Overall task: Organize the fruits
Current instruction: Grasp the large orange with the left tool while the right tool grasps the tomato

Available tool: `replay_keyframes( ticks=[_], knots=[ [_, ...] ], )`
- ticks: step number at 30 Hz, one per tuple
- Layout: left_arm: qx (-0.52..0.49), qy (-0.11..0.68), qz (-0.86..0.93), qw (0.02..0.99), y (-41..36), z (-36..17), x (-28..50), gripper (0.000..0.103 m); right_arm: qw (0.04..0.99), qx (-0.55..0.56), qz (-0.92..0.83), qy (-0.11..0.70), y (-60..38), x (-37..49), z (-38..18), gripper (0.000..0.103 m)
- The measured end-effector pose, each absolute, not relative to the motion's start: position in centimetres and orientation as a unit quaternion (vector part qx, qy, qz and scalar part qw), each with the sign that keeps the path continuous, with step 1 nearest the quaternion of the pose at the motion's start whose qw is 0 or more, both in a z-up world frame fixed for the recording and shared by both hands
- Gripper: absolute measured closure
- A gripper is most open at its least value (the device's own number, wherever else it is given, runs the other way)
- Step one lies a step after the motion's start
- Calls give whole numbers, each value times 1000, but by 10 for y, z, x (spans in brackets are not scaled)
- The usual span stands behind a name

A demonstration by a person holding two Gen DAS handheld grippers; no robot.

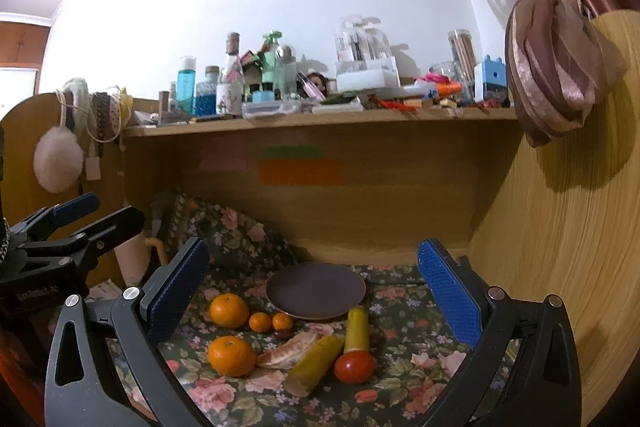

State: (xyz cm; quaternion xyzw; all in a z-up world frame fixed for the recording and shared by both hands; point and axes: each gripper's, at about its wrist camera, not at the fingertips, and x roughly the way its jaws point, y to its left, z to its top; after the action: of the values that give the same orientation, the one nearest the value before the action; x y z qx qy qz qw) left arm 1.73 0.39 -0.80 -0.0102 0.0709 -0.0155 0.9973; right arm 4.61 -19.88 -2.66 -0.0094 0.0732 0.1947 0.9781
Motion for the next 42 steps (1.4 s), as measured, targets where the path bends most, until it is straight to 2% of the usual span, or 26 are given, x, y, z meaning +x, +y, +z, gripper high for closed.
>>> replay_keyframes(
  ticks=[10,14,19,22,32,34,36,38,39,42],
  knots=[
    [-10,168,-25,985,3,-58,76,2,971,-34,173,159,-213,98,-76,1],
    [-16,224,-28,974,4,-88,103,12,962,-41,174,208,-217,119,-97,12],
    [-29,280,-31,959,9,-122,125,14,944,-35,188,268,-219,143,-124,31],
    [-29,305,-30,951,9,-141,132,14,934,-33,194,297,-219,151,-140,36],
    [-36,366,-50,928,8,-179,145,14,913,-29,207,350,-213,172,-172,37],
    [-38,373,-54,926,7,-183,148,14,910,-30,212,356,-210,175,-175,41],
    [-39,379,-58,923,6,-186,152,22,906,-38,210,365,-207,180,-179,42],
    [-42,387,-64,919,6,-188,155,34,903,-40,211,373,-205,183,-183,49],
    [-44,388,-66,918,6,-189,156,36,899,-39,214,379,-204,186,-186,53],
    [-49,386,-70,918,8,-189,155,37,900,-41,215,377,-203,186,-185,55]
  ],
)
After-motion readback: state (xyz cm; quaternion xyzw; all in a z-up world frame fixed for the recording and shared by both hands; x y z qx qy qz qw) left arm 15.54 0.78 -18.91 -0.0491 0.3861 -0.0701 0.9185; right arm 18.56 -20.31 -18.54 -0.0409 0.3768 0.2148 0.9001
